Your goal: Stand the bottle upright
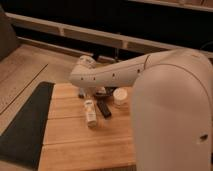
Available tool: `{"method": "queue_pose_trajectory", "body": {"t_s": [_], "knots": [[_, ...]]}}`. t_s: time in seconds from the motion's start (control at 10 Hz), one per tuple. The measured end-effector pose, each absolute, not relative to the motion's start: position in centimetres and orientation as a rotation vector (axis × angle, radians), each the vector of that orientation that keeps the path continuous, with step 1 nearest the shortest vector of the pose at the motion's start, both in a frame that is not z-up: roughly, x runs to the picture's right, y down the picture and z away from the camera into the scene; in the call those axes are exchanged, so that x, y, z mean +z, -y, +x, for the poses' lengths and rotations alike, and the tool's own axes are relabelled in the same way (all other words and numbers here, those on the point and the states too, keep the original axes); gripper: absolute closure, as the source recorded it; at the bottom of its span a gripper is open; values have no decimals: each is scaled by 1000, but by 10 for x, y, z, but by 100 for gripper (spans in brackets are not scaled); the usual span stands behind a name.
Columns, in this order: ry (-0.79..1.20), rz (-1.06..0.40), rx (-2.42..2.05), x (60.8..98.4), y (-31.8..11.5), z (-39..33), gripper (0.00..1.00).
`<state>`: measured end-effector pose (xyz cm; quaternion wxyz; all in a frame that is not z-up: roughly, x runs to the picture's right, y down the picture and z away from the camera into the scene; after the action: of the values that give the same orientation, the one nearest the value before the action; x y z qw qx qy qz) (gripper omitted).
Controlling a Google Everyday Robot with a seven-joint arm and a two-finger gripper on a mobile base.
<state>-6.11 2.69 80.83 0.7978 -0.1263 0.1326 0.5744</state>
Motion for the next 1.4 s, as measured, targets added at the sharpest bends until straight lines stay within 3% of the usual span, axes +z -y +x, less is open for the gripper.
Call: {"method": "queue_pose_trajectory", "body": {"t_s": [0.4,0.8,1.4], "knots": [[-107,-357,1276,840,-14,-85,35],[-151,-378,1278,844,-25,-82,35],[-220,-404,1277,895,-28,-76,35]]}}
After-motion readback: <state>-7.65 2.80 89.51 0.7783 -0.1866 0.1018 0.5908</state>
